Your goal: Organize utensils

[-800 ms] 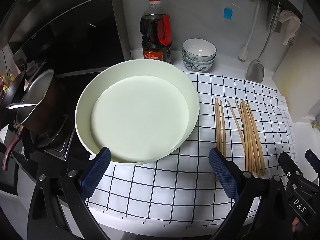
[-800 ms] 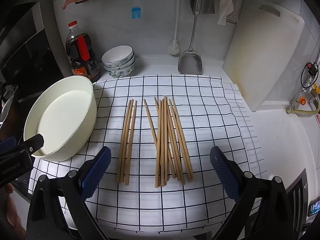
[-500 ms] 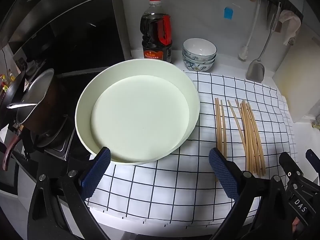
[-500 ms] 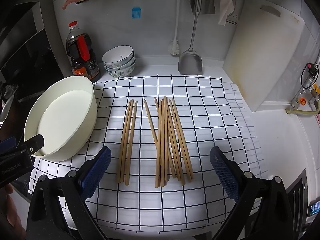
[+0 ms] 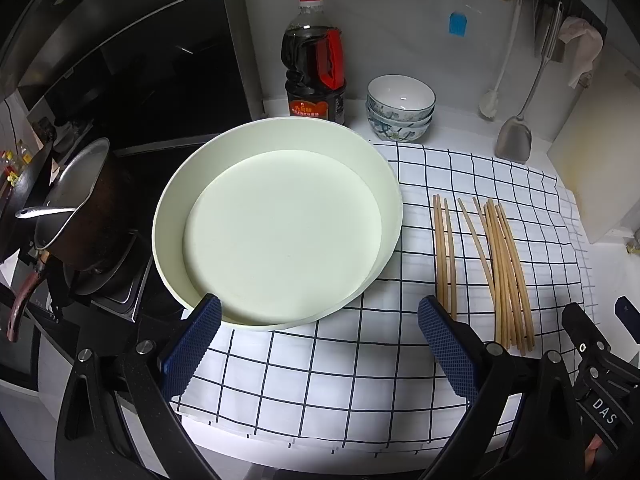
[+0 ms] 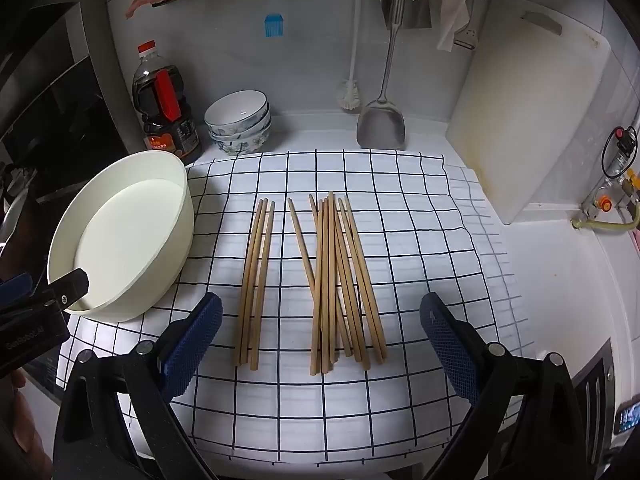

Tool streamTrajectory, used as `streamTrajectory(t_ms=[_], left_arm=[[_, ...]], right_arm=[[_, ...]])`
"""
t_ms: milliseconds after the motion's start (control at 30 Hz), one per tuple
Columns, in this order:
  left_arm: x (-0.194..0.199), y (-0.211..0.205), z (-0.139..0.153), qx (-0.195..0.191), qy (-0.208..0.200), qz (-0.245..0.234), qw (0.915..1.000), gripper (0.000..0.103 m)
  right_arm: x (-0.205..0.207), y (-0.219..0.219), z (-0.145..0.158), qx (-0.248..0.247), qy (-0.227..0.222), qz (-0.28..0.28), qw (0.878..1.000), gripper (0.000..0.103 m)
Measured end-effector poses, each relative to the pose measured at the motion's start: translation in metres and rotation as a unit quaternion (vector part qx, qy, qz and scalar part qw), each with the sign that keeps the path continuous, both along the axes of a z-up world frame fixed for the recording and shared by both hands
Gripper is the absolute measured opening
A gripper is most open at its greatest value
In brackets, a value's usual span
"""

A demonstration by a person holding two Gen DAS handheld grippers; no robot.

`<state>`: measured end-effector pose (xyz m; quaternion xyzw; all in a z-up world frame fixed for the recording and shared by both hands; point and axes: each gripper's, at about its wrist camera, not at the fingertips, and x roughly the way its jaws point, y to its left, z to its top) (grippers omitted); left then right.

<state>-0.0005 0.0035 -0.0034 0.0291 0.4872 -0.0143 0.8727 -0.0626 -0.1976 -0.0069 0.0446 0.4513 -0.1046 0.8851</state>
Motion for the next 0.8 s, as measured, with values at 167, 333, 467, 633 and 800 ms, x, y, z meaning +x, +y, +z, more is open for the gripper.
streamTrajectory(t_ms=[167,333,467,633,800], left_arm=[[0.0006,0.0009,-0.001,0.002,-0.001,0.0,1.0,0.097],[0.0003,0.0014,-0.0012,0.002,-0.001,-0.001,1.0,0.097],[0.0008,0.0009,-0.001,0.002,-0.001,-0.001,1.0,0.097],[0.001,0.0009,-0.0008,0.002,-0.001,-0.001,1.0,0.097],[0.001,0.0004,-0.0007,0.003,-0.001,-0.001,1.0,0.097]], right_arm=[[0.0005,0.0015,0.0005,0.001,0.0,0.0,1.0,0.095],[0.0003,0.0014,0.0001,0.001,0.0,0.0,1.0,0.095],[0.0003,0.0017,0.0001,0.001,0.0,0.0,1.0,0.095],[0.0003,0.0014,-0.0004,0.001,0.0,0.0,1.0,0.095],[0.0002,0.0021,-0.001,0.001,0.001,0.0,1.0,0.095]])
